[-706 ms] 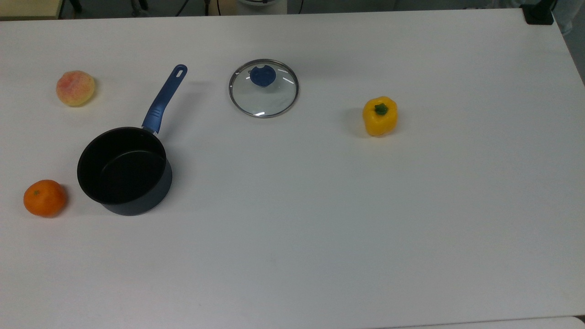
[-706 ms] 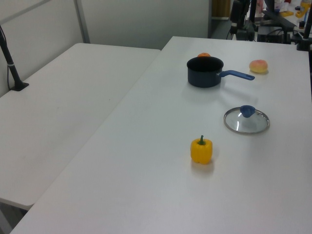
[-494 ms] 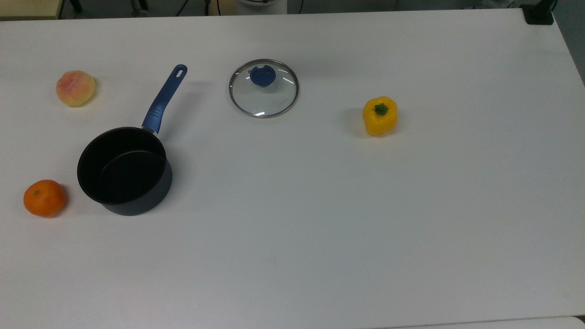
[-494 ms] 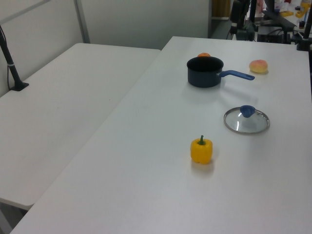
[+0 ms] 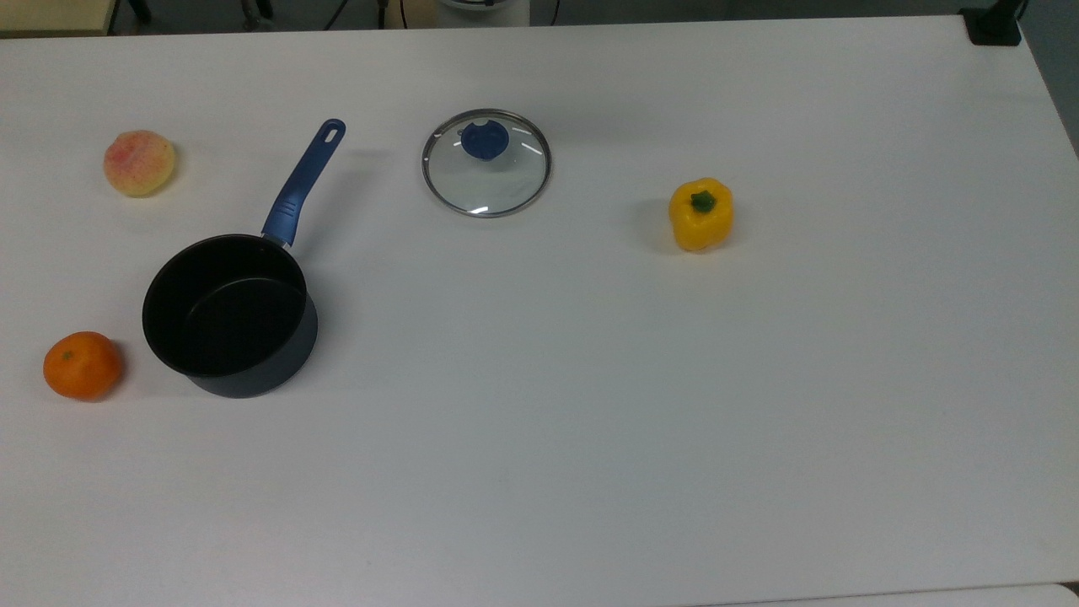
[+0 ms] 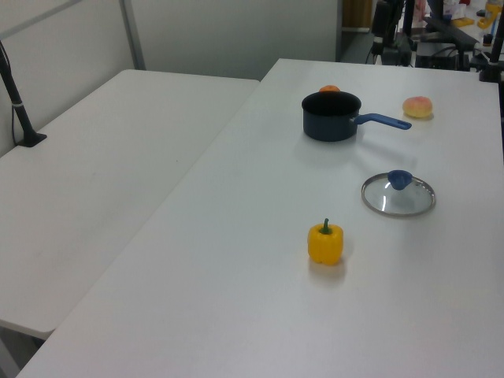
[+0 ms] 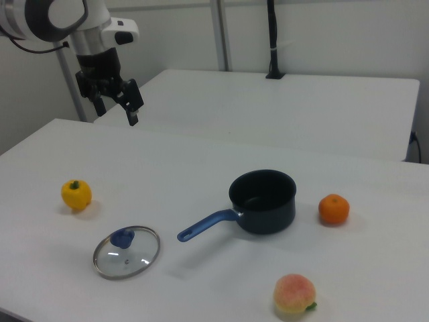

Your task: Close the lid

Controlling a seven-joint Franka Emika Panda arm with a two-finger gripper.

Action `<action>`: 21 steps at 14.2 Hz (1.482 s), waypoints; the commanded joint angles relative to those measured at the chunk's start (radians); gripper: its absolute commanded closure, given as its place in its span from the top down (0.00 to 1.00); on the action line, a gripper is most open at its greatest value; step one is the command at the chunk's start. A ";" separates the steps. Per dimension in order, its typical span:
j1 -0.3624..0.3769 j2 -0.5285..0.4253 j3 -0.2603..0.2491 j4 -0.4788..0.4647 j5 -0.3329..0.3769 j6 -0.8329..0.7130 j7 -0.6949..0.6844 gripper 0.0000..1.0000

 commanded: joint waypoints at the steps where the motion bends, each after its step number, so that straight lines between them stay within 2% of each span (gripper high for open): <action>1: 0.009 -0.019 -0.007 -0.019 -0.013 0.011 -0.001 1.00; 14: -0.011 -0.031 -0.012 -0.035 -0.015 0.010 -0.008 1.00; 18: -0.011 -0.027 -0.013 -0.085 -0.015 0.013 -0.011 1.00; 21: -0.008 -0.027 -0.012 -0.172 -0.015 0.016 -0.011 1.00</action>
